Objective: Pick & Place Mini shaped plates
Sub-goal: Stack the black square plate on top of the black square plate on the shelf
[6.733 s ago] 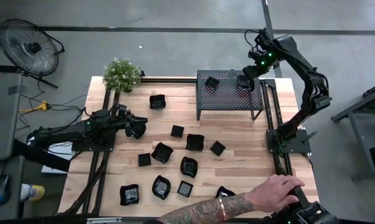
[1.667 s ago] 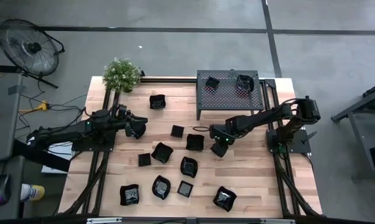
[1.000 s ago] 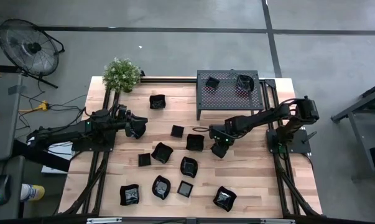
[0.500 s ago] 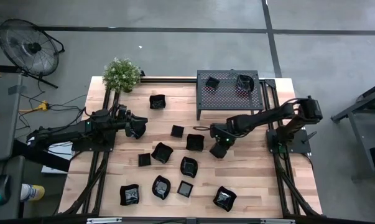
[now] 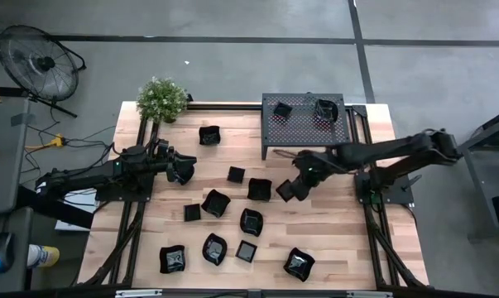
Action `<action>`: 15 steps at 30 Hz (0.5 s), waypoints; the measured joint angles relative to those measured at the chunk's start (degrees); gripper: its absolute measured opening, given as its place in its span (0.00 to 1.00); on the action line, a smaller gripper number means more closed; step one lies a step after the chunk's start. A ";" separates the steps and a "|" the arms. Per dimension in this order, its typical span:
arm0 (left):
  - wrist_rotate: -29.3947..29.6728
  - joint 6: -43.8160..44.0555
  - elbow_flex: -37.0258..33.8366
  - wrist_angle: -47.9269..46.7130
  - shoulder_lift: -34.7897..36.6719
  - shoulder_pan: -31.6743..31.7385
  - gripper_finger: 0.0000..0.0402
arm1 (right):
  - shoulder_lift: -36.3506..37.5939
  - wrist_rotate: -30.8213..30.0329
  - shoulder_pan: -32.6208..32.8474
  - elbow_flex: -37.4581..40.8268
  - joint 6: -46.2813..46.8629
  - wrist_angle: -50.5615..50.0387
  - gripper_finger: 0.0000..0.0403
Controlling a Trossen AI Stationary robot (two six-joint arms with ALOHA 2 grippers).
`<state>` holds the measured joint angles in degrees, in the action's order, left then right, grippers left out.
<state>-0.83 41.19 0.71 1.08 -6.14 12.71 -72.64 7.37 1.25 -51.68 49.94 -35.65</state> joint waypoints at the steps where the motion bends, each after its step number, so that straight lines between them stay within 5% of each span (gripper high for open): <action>1: -0.01 0.00 0.00 0.00 0.00 0.00 0.20 | 1.33 -0.71 -0.16 0.00 0.52 0.41 0.00; 15: 0.00 0.00 0.00 0.00 0.00 0.00 0.20 | 14.01 -5.75 -8.85 0.00 -2.99 4.66 0.00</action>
<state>-0.83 41.19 0.71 1.08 -6.14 12.71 -58.63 1.61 -7.59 -51.68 46.95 -30.99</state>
